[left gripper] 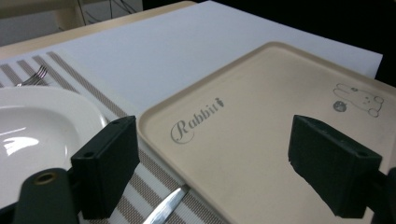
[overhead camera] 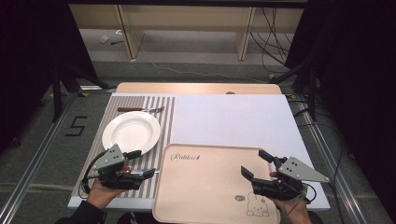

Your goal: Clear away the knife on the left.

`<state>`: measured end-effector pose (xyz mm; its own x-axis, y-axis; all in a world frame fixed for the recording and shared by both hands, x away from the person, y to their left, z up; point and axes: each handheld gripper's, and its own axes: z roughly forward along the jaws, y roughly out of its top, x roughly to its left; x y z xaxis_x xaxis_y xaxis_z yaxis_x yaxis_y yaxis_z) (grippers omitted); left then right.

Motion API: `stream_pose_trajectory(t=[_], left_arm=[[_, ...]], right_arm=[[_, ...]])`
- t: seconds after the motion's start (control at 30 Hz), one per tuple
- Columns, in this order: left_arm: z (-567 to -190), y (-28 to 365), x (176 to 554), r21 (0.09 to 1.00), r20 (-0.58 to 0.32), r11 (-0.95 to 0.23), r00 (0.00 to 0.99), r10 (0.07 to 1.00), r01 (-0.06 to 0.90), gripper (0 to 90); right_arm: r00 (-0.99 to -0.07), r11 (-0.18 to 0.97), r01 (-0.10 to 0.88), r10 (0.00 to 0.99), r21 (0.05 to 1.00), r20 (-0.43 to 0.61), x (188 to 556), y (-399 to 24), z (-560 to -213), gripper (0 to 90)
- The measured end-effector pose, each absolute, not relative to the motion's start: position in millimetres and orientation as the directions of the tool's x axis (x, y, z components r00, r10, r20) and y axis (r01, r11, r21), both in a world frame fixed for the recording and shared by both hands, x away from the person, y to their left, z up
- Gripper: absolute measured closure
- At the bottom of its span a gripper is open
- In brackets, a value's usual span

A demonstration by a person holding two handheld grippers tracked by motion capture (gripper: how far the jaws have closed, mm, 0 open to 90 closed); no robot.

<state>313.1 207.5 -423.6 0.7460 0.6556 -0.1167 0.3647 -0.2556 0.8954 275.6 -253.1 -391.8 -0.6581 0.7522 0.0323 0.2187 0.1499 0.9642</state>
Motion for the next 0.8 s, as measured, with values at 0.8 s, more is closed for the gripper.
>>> stream_pose_trajectory(t=[0.8], left_arm=[[-451,234,329,0.598,0.008,-0.597,0.741,0.671,0.535,17.2]], right_arm=[[-0.66,0.154,0.217,0.75,0.964,0.029,276,-253,-392,20.6]])
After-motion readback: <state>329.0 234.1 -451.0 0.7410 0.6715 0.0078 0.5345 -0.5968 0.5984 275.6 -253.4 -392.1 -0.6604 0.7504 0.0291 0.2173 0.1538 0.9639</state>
